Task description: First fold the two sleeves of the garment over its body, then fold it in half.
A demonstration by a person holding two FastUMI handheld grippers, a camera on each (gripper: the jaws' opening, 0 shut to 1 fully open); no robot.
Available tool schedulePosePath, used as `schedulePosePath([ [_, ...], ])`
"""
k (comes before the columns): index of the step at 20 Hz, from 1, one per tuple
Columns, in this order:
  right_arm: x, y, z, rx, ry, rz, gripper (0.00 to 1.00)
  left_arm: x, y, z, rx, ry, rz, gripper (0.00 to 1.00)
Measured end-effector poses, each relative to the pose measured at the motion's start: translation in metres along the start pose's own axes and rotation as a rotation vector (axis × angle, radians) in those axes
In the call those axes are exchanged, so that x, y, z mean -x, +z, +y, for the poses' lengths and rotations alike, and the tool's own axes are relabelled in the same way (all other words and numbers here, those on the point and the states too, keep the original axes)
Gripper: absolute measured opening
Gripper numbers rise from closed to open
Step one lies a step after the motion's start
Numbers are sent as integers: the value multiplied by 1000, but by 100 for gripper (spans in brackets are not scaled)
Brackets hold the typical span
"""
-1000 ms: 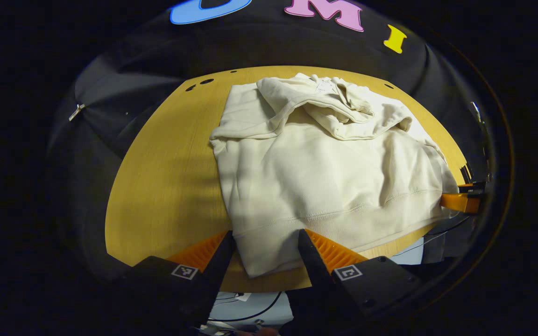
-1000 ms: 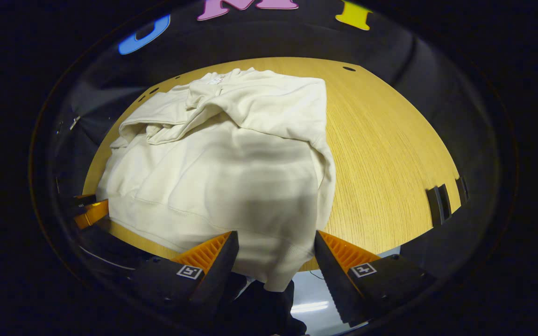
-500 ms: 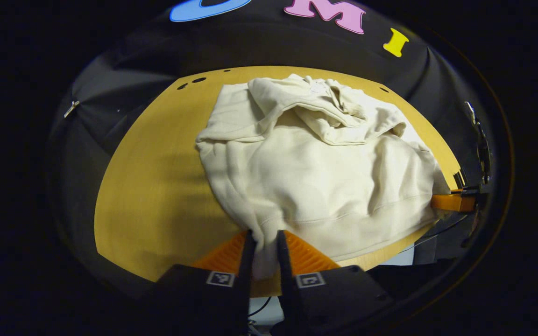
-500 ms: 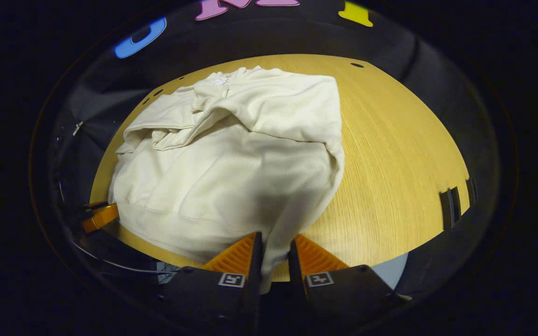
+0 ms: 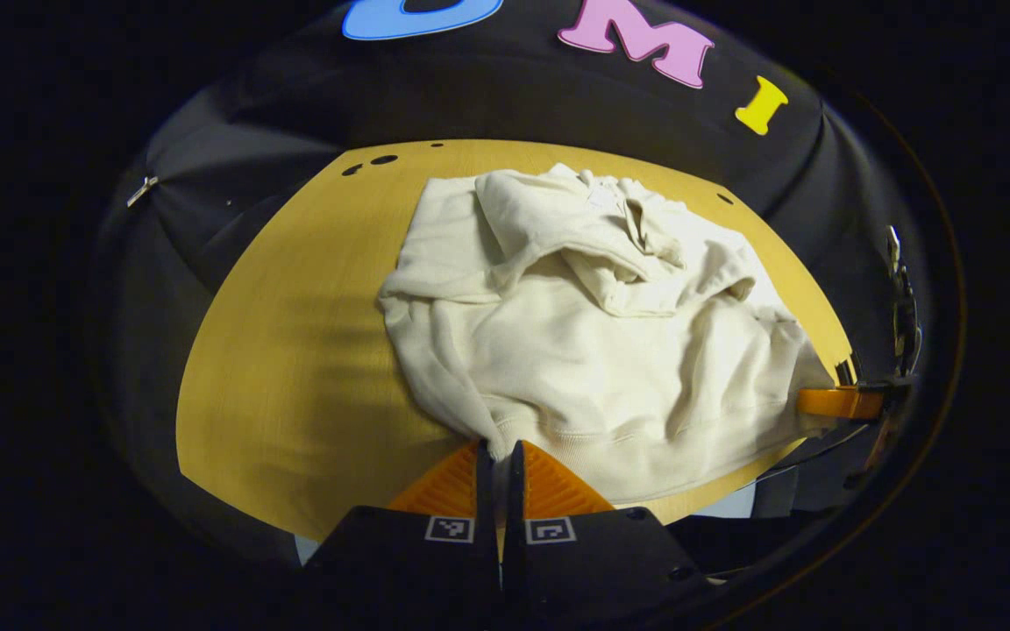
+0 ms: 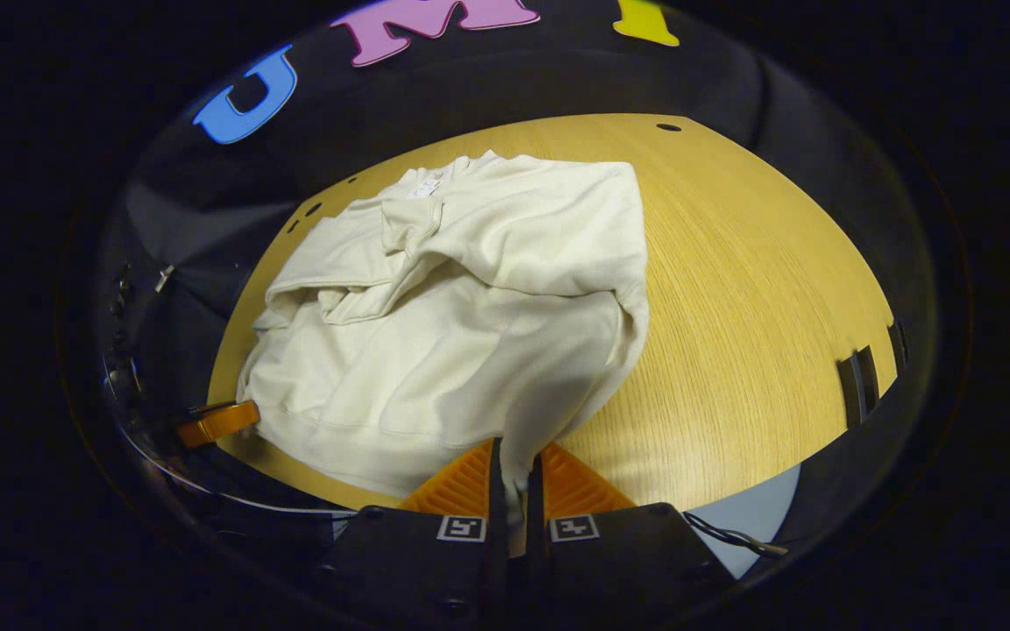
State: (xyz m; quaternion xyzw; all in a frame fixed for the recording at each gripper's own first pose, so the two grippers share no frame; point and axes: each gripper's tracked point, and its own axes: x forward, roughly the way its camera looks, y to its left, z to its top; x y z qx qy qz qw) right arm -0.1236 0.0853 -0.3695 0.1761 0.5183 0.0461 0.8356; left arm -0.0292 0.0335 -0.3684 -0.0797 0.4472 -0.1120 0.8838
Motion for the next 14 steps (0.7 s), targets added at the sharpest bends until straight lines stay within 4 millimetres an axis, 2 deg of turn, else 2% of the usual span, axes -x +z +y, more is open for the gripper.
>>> schedulePosePath([
  [8,27,91,32,-44,93,-160,11,20,79,-18,23,-66,-132,6],
  [14,22,157,33,-84,97,-253,11,13,134,-11,65,-67,-204,6],
])
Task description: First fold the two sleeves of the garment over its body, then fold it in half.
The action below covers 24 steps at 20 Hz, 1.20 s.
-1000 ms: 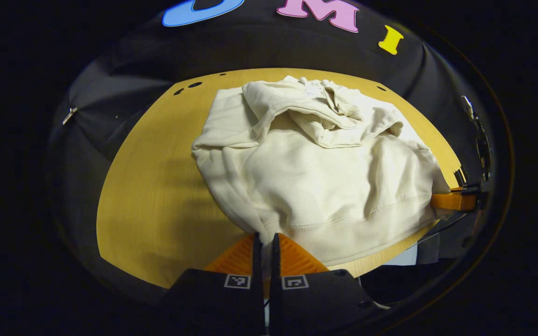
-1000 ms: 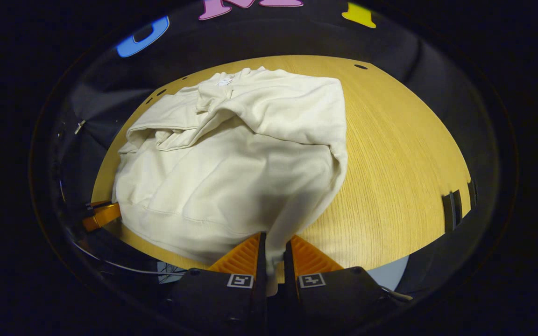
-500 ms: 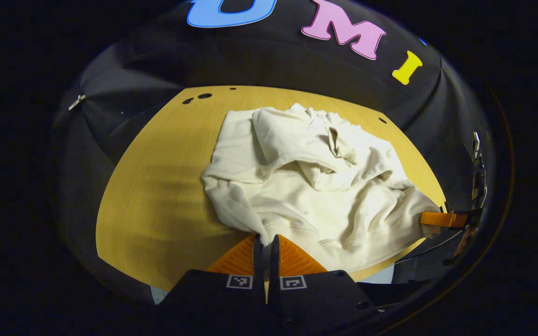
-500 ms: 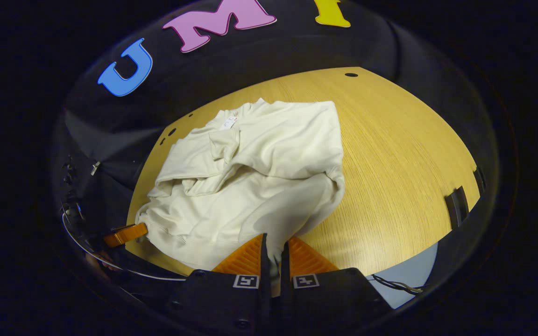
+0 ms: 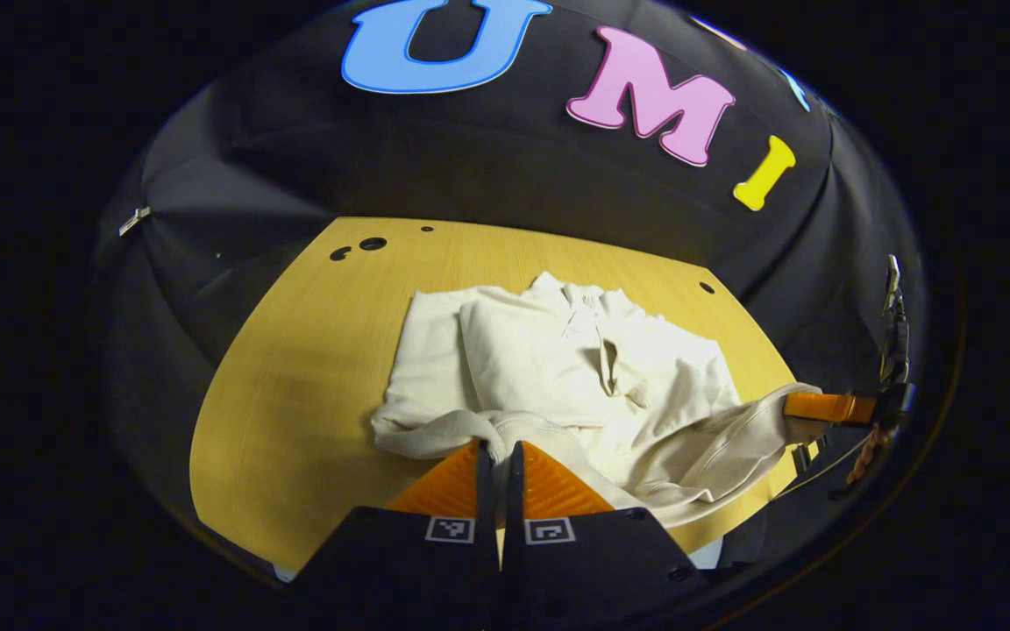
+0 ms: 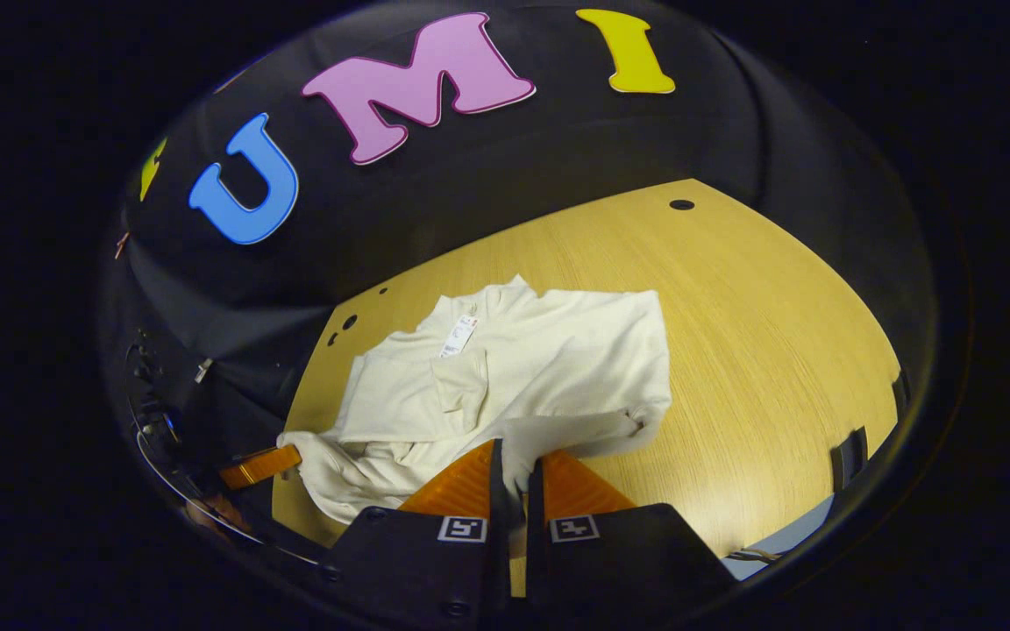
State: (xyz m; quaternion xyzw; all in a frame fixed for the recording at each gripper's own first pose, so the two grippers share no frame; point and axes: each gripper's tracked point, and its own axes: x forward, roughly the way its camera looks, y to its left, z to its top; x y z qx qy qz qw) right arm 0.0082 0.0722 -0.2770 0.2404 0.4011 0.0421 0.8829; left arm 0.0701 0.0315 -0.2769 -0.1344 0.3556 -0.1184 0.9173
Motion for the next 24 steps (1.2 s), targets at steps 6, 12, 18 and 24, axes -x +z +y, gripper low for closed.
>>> schedulePosePath([
  [6,-33,43,-7,-46,-19,-43,11,-28,43,7,65,1,-33,6],
  [12,-74,61,-20,-67,-43,-41,11,-71,73,13,74,39,-49,6],
  [18,-118,72,-33,-110,-56,-22,11,-118,81,20,92,88,-19,6],
  [24,-160,66,-48,-112,-80,23,11,-160,74,29,78,132,34,6],
])
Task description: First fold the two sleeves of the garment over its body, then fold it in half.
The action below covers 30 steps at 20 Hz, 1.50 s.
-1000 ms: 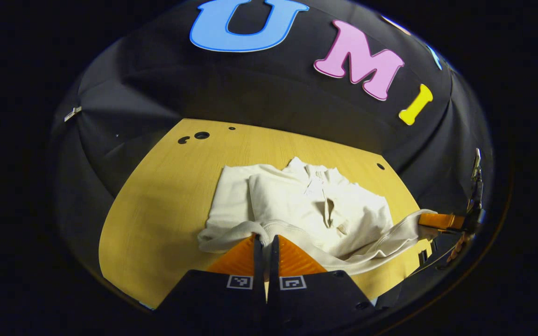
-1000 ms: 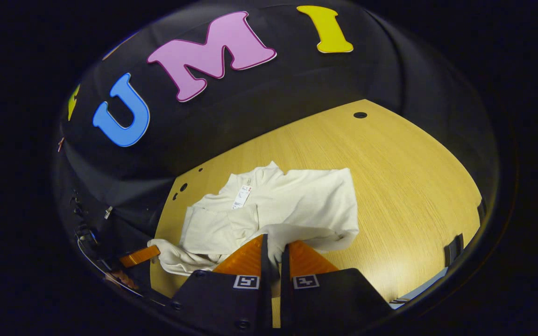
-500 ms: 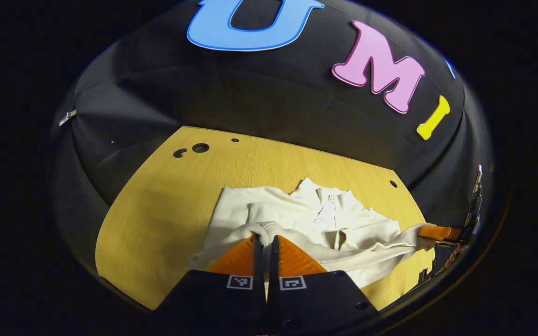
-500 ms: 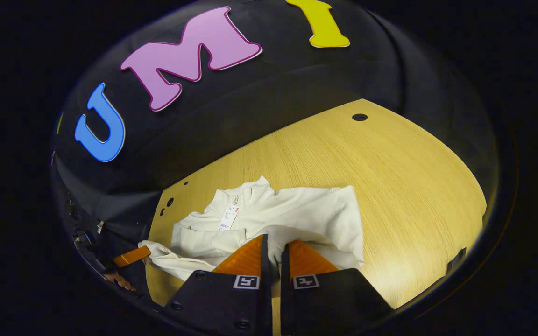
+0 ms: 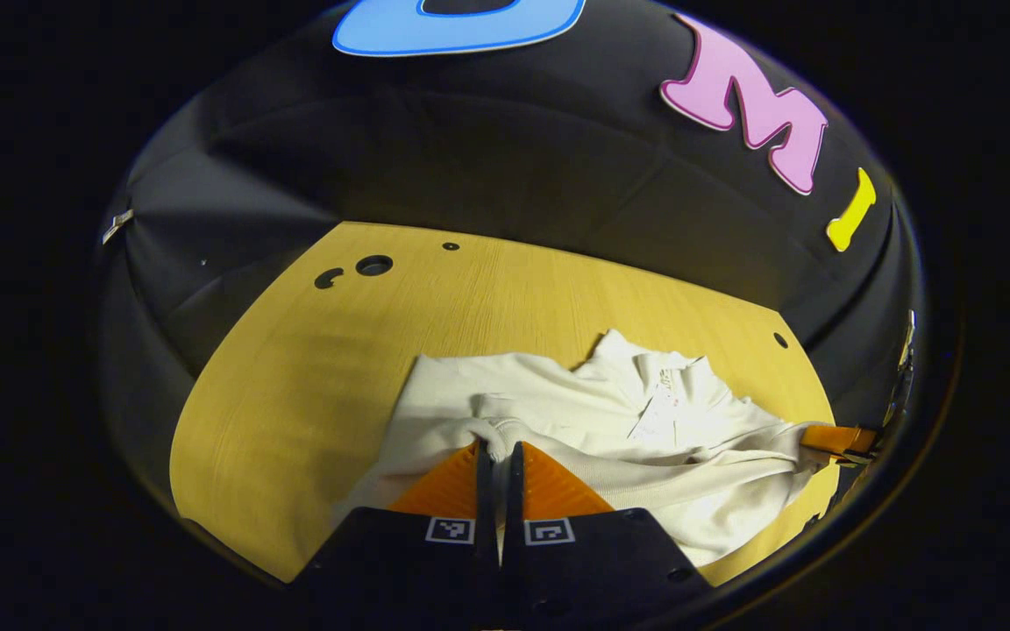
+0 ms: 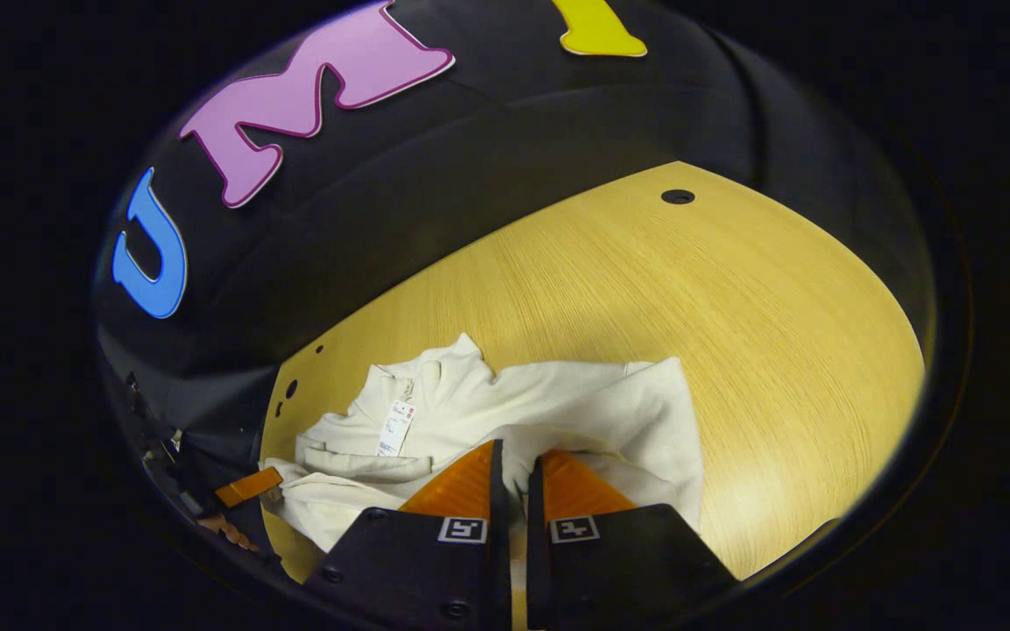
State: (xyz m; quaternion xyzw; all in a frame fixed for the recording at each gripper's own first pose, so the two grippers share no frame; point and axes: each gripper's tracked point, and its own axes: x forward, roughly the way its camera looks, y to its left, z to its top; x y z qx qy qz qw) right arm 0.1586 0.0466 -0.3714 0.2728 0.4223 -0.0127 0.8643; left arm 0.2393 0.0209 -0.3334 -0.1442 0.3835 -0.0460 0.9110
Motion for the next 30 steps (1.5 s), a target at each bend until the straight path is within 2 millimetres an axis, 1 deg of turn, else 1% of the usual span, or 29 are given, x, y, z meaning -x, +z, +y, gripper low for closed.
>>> schedulePosePath([
  [2,-12,-3,-4,-3,-6,18,11,-13,-6,1,4,13,25,6],
  [6,-32,-14,-13,28,-30,49,11,-32,-18,2,11,29,56,6],
  [8,-39,-24,-16,47,-42,69,11,-36,-22,4,11,33,62,6],
  [10,-44,-29,-18,49,-49,85,11,-40,-26,4,2,34,64,6],
  [13,-46,-30,-17,14,-43,87,11,-41,-25,4,-19,42,43,6],
  [14,-45,-29,-19,4,-45,84,16,-41,-24,3,-20,38,30,7],
  [16,-43,-27,-18,-6,-42,73,19,-39,-24,2,-14,20,20,13],
  [17,-41,-24,-18,-9,-41,59,19,-38,-25,5,-7,23,22,25],
  [18,-37,-18,-16,-11,-37,41,23,-35,-23,7,-5,28,18,22],
  [19,-33,-14,-12,-16,-27,23,25,-32,-20,9,-8,35,7,31],
  [20,-28,-7,-9,-19,-23,0,35,-29,-17,9,-11,32,-3,40],
  [21,-23,-2,-6,-28,-7,-18,27,-24,-14,6,-13,23,-13,49],
  [22,-14,4,-1,-41,9,-39,33,-20,-11,3,-16,13,-25,58],
  [23,-5,11,2,-50,22,-55,53,-12,-8,-1,-21,2,-41,73],
  [24,2,16,3,-56,30,-73,68,-6,-4,-5,-25,-10,-60,75],
  [25,11,20,6,-63,46,-84,71,2,1,-9,-30,-22,-81,77],
  [26,21,22,9,-67,61,-93,73,11,5,-14,-39,-32,-102,78],
  [27,32,25,11,-67,74,-104,59,20,8,-19,-48,-43,-118,80],
  [28,42,26,14,-64,89,-114,73,31,9,-24,-56,-57,-129,80],
  [30,67,27,20,-59,115,-134,73,53,12,-33,-71,-79,-156,81],
])
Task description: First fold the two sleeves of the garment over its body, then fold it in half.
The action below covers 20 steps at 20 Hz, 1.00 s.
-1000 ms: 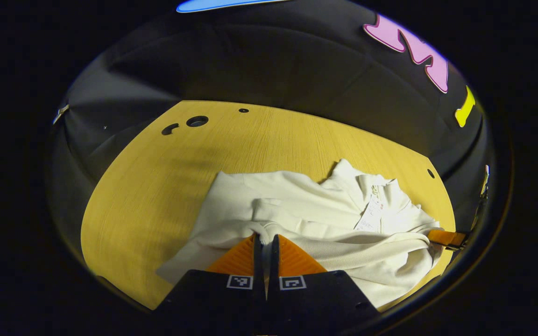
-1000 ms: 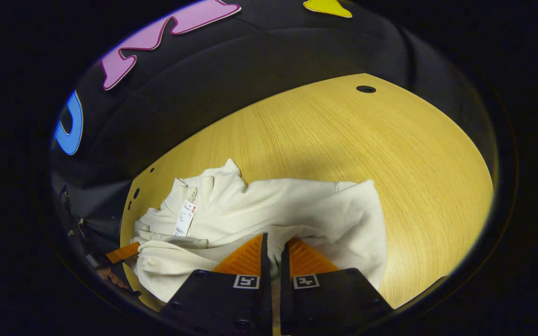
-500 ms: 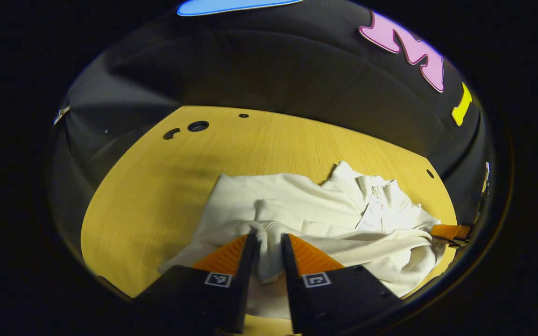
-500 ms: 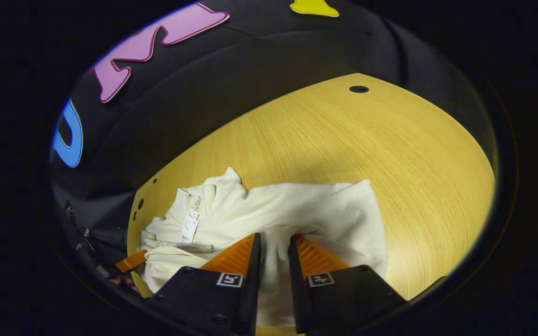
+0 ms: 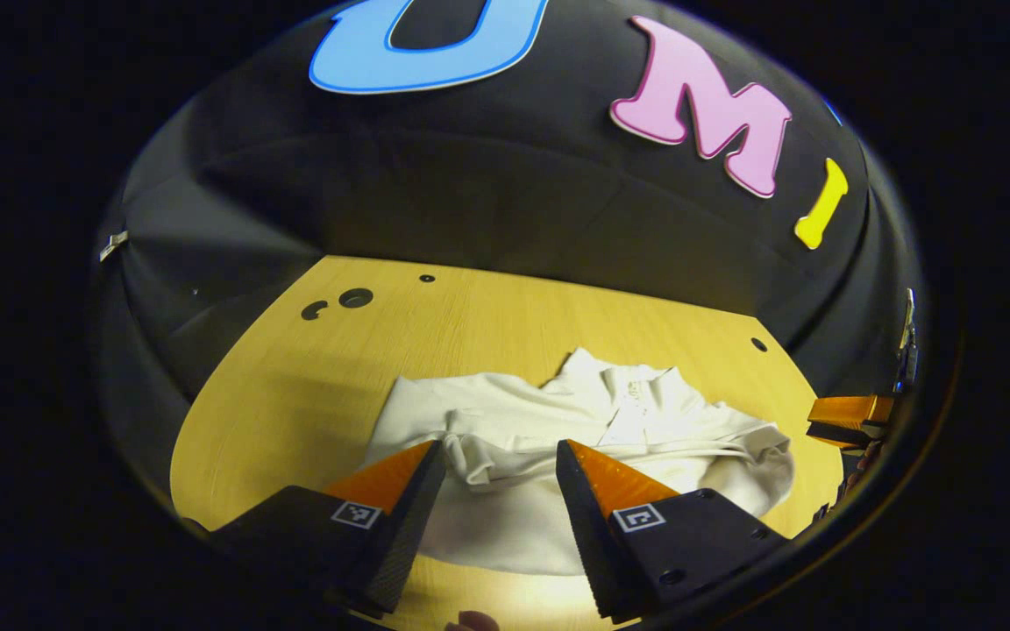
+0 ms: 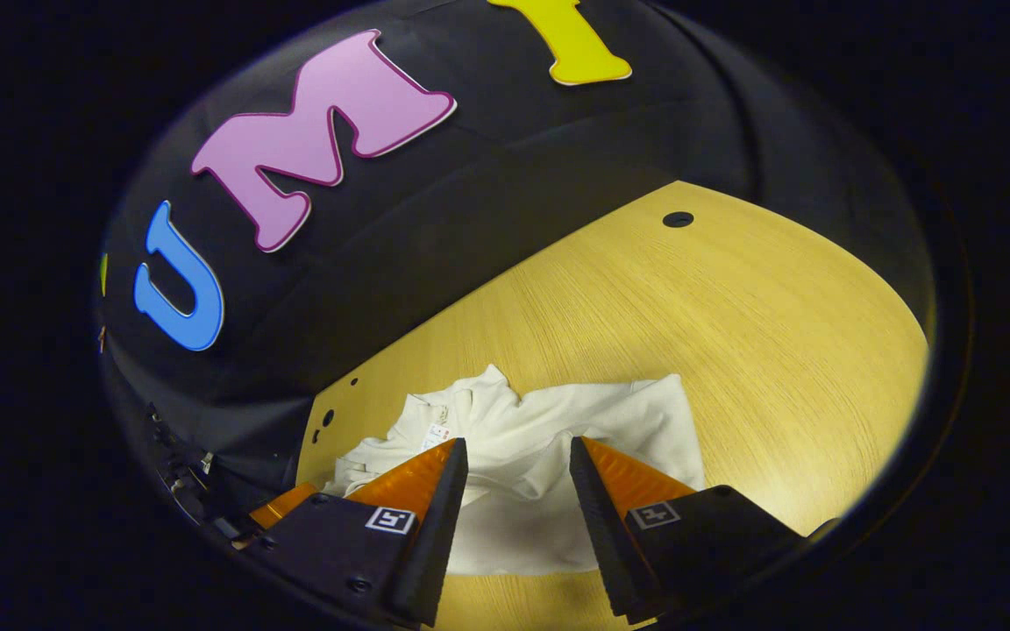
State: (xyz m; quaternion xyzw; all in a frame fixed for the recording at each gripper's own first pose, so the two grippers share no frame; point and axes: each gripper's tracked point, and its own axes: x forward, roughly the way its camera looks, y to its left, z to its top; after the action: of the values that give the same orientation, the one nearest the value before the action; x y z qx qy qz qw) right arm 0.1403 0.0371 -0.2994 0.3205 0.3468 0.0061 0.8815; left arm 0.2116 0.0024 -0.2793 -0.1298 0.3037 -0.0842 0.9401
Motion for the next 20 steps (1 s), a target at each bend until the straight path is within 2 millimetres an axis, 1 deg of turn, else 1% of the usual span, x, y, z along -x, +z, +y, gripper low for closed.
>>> schedulePosePath([
  [4,42,2,13,6,36,-33,73,52,10,-22,-40,-51,-59,81],
  [7,72,-1,22,26,59,-44,73,91,14,-38,-75,-84,-101,81],
  [8,81,-1,25,50,65,-48,73,105,12,-41,-86,-91,-108,81],
  [11,107,-4,38,82,97,-56,73,137,5,-48,-108,-115,-121,81],
  [13,119,-5,44,91,109,-68,73,151,0,-50,-117,-124,-121,81],
  [16,129,-8,50,118,127,-80,73,166,-6,-51,-108,-125,-125,81],
  [18,134,-13,45,150,118,-80,73,174,-14,-57,-108,-140,-115,82],
  [19,137,-16,45,153,117,-78,73,171,-19,-51,-115,-135,-113,83],
  [20,139,-20,45,155,114,-75,73,173,-20,-49,-120,-127,-113,84],
])
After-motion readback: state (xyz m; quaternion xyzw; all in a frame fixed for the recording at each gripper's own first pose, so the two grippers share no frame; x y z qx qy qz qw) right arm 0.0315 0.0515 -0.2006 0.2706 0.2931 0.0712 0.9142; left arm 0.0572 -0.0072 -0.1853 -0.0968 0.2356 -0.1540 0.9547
